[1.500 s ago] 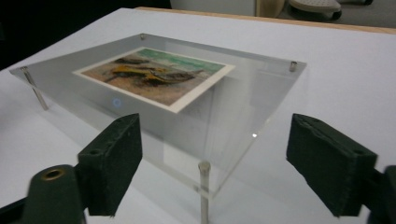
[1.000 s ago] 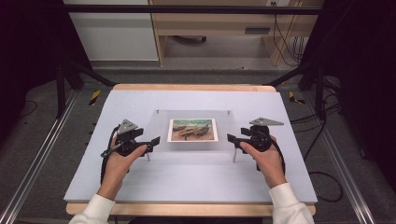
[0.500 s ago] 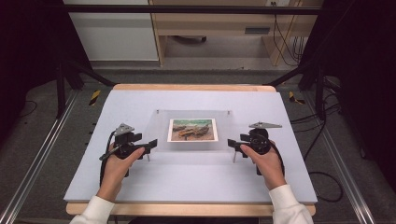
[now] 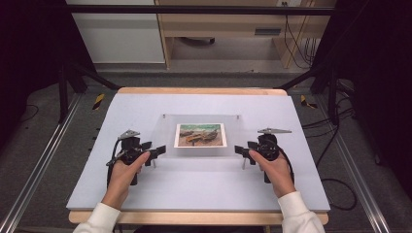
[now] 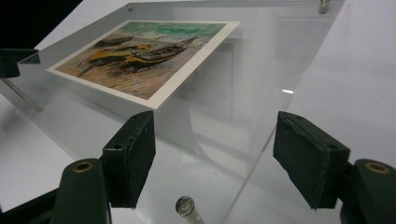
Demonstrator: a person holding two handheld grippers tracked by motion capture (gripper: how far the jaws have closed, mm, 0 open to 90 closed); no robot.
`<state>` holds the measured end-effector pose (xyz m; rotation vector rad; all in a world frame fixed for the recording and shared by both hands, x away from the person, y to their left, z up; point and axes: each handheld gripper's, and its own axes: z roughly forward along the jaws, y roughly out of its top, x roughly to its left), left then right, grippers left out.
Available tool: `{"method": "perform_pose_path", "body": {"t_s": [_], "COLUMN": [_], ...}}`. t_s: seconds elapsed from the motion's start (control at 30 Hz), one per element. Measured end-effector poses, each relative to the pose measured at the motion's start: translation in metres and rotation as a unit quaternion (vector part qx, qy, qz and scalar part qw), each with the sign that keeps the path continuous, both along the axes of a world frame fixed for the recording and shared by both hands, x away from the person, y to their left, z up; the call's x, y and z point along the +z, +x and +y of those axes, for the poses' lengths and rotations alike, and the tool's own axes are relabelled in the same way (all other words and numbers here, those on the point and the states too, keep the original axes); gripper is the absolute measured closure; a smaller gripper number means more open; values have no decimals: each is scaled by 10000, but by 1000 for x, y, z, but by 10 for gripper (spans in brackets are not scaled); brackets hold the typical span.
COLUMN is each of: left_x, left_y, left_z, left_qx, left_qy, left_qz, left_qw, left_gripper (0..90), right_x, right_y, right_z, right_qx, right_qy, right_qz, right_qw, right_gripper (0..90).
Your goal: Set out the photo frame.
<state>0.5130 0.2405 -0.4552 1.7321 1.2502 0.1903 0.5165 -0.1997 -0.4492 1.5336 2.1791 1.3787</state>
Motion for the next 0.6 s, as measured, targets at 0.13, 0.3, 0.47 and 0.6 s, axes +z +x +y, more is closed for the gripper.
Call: {"method": "perform_pose_path", "body": {"t_s": [0.13,0.3,0.47,0.6], "left_x": [-2,-6,-7,-7], "left_y": [1,4,5,5], "left_z": [2,2,-1,0], "left_qx": [0,-141,-68,-47], "left_qy": [-147,-426,-442,-415], "left_qz": [97,305,322,281], "left_qw": [9998,9985,9985,9987], "left_gripper": [239,229,228,230], "right_x": [-1,-3,-4,-4], "right_y": [0,0,1,1], "right_z": [0,-2,-2,-3], "right_qx": [-14,-60,-64,-70], "right_qy": [37,213,253,291], "right_qz": [-6,150,195,220], "right_qw": [10000,9996,9995,9993], "right_gripper": [294,286,285,283]}}
